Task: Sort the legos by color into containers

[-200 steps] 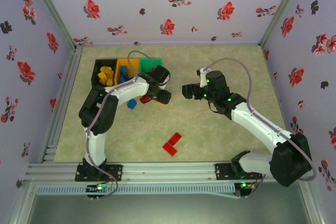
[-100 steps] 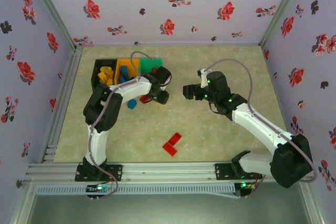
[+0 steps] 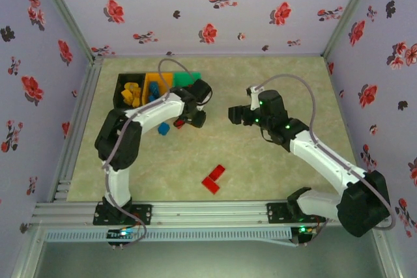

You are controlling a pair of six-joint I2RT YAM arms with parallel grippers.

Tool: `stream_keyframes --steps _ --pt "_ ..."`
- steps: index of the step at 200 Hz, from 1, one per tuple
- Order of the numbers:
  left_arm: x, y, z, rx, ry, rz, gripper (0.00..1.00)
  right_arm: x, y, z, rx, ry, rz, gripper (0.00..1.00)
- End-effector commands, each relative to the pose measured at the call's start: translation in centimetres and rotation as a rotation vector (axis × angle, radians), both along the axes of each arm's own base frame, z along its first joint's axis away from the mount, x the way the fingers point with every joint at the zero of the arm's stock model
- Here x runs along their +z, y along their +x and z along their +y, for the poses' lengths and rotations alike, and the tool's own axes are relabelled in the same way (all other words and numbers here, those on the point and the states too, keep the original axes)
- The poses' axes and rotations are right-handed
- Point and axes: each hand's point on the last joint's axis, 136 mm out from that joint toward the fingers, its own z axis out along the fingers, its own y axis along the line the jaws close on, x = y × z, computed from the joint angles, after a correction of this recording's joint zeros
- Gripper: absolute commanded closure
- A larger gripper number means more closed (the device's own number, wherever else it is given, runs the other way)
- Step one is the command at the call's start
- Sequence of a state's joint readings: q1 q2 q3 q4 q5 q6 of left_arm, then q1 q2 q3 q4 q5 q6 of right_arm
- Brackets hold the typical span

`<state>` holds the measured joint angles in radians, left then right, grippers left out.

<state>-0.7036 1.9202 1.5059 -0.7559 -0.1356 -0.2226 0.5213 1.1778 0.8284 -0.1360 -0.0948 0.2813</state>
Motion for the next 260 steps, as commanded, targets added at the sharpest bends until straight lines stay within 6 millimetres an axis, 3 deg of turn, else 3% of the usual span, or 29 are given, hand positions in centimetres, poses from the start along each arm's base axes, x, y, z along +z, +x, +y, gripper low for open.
stream_keyframes --steps 1,24,55,113,134,198,214,236,260 --pt "6.2 1.7 2.7 0.041 0.013 -0.111 0.81 0.0 0.0 -0.4 -0.024 0.022 -0.005 0.18" --pt "8.8 3.9 6.0 0.108 0.004 -0.161 0.81 -0.2 -0.2 -0.2 -0.020 0.051 0.002 0.19" --pt "9.8 7.1 11.4 0.243 0.001 -0.186 0.83 -0.8 -0.7 0.5 0.005 0.086 0.022 0.20" --pt "8.7 13.3 20.1 0.491 -0.031 -0.205 0.83 -2.0 -2.1 1.7 0.049 0.111 0.064 0.21" --pt "8.3 15.2 22.5 0.549 -0.042 -0.203 0.83 -1.8 -2.4 2.2 0.061 0.115 0.063 0.21" --pt "6.2 18.4 26.4 0.602 -0.033 -0.193 0.80 -1.4 -2.8 2.8 0.077 0.097 0.051 0.21" --pt "5.9 19.0 26.3 0.592 -0.040 -0.189 0.69 -1.4 -2.8 3.0 0.080 0.094 0.050 0.21" --pt "5.8 19.6 26.2 0.589 -0.042 -0.184 0.44 -1.4 -2.8 3.2 0.086 0.089 0.049 0.21" --pt "6.4 19.7 26.2 0.594 -0.052 -0.195 0.36 -1.3 -3.0 3.6 0.094 0.082 0.047 0.21"
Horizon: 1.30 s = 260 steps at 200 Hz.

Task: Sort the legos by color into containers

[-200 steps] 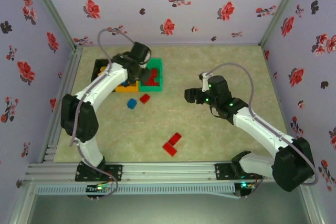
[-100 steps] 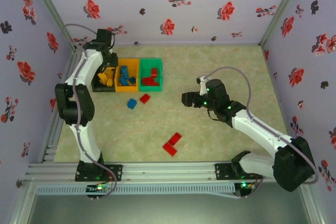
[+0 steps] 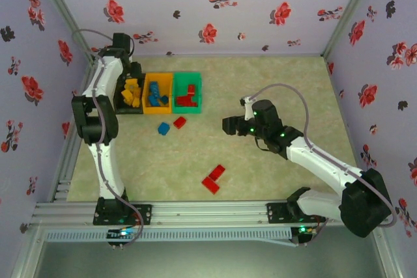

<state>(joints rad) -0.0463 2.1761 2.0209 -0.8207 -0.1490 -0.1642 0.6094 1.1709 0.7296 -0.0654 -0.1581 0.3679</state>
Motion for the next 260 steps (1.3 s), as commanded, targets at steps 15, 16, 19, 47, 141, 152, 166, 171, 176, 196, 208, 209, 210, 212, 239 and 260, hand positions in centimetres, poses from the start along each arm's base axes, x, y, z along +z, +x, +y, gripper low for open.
stream_keyframes --steps 15,16,19,47,141,152,166,171,176,196,208,209,210,212,239,260 --pt "1.5 0.1 -0.2 -0.006 -0.017 -0.013 0.35 1.3 0.3 0.6 0.001 0.004 -0.036 0.21" --pt "1.5 0.0 -0.2 -0.006 -0.017 -0.012 0.35 1.4 0.3 0.7 0.001 0.003 -0.036 0.21" --pt "1.6 -0.1 -0.2 -0.004 -0.019 -0.010 0.35 1.3 0.3 0.7 0.002 0.002 -0.034 0.21" --pt "2.7 -1.8 -0.4 0.013 -0.031 -0.011 0.36 0.8 0.3 1.3 0.019 -0.025 -0.027 0.21" --pt "4.7 -11.9 -6.0 -0.031 -0.122 -0.092 0.35 -2.3 -0.9 4.4 0.077 -0.183 0.109 0.20" --pt "4.5 -13.0 -6.7 -0.045 -0.130 -0.094 0.35 -2.5 -1.0 4.6 0.076 -0.208 0.130 0.20" --pt "4.2 -14.1 -7.4 -0.049 -0.146 -0.095 0.35 -2.5 -1.0 5.4 0.088 -0.224 0.116 0.20" --pt "4.3 -14.5 -7.6 -0.052 -0.148 -0.099 0.35 -2.5 -0.9 5.8 0.092 -0.222 0.105 0.20" --pt "4.1 -14.8 -7.8 -0.054 -0.153 -0.098 0.35 -2.6 -0.8 6.2 0.094 -0.220 0.098 0.20" --pt "3.6 -16.0 -8.2 -0.051 -0.159 -0.089 0.35 -2.9 -0.2 8.3 0.108 -0.185 0.087 0.19" --pt "3.2 -16.6 -8.0 -0.039 -0.157 -0.085 0.35 -3.1 0.2 9.7 0.104 -0.183 0.071 0.19" --pt "3.1 -16.6 -7.9 -0.039 -0.156 -0.084 0.35 -3.1 0.2 9.8 0.102 -0.184 0.070 0.19" --pt "3.1 -16.7 -7.9 -0.039 -0.156 -0.084 0.35 -3.1 0.3 9.8 0.100 -0.184 0.068 0.19" --pt "3.0 -16.7 -7.9 -0.037 -0.155 -0.082 0.35 -3.1 0.4 10.0 0.093 -0.186 0.064 0.19" --pt "3.1 -17.5 -7.5 -0.037 -0.143 -0.071 0.35 -4.1 2.8 11.1 -0.090 -0.171 0.091 0.18" --pt "3.5 -18.0 -7.4 -0.035 -0.148 -0.083 0.34 -5.1 4.2 12.3 -0.219 -0.076 0.144 0.19"
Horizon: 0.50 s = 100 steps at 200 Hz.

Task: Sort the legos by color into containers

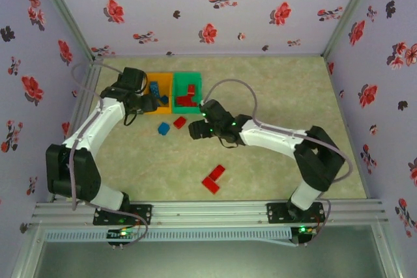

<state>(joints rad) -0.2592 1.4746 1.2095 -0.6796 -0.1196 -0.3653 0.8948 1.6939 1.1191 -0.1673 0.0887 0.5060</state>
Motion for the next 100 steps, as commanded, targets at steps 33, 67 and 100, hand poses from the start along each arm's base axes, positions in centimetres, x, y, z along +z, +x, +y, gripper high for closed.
stream_keyframes --steps 33,67,100 --pt "0.8 -0.9 0.8 0.033 0.017 -0.022 0.34 -0.3 4.2 3.1 -0.356 0.224 -0.003 0.19" --pt "0.6 -1.5 1.0 0.032 0.020 -0.020 0.34 -0.1 4.9 6.3 -0.360 0.202 -0.018 0.19" --pt "1.2 -1.8 1.3 0.023 0.037 -0.025 0.34 -0.4 5.5 7.6 -0.402 0.160 -0.053 0.19"
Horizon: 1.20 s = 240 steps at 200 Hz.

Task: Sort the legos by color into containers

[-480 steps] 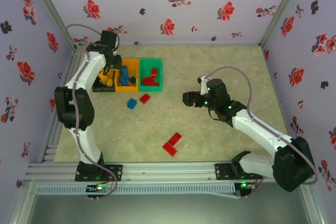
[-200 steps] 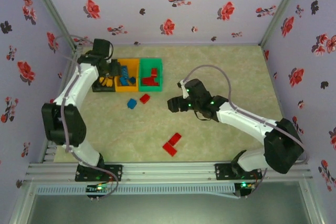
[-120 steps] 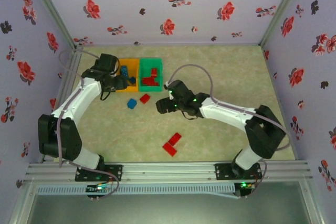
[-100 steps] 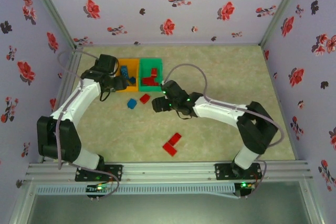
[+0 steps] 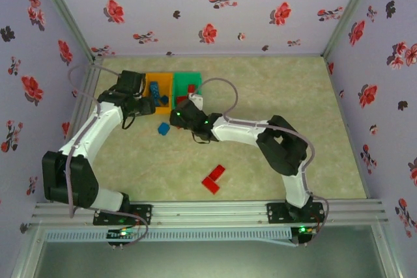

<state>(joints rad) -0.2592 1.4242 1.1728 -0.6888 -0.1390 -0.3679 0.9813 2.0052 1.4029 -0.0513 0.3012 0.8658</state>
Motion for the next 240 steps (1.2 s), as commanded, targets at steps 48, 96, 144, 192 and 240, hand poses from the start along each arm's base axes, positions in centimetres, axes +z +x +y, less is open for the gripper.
stream_keyframes --steps 48,96,144,192,240 --pt "1.6 -1.0 0.7 0.001 0.030 -0.030 0.34 -1.0 1.0 0.6 -0.121 -0.135 -0.018 0.19" --pt "1.6 -1.0 0.7 -0.003 0.029 -0.031 0.34 -2.2 0.9 1.0 -0.140 -0.163 0.004 0.20" --pt "1.8 -1.2 0.6 -0.008 0.021 -0.037 0.34 -3.4 0.8 1.5 -0.136 -0.168 0.040 0.21" --pt "2.0 -1.4 0.6 -0.009 0.014 -0.043 0.35 -4.6 0.7 1.7 -0.137 -0.187 0.065 0.23" --pt "2.0 -1.6 0.5 -0.011 0.006 -0.047 0.35 -5.8 0.6 1.8 -0.134 -0.199 0.078 0.30"
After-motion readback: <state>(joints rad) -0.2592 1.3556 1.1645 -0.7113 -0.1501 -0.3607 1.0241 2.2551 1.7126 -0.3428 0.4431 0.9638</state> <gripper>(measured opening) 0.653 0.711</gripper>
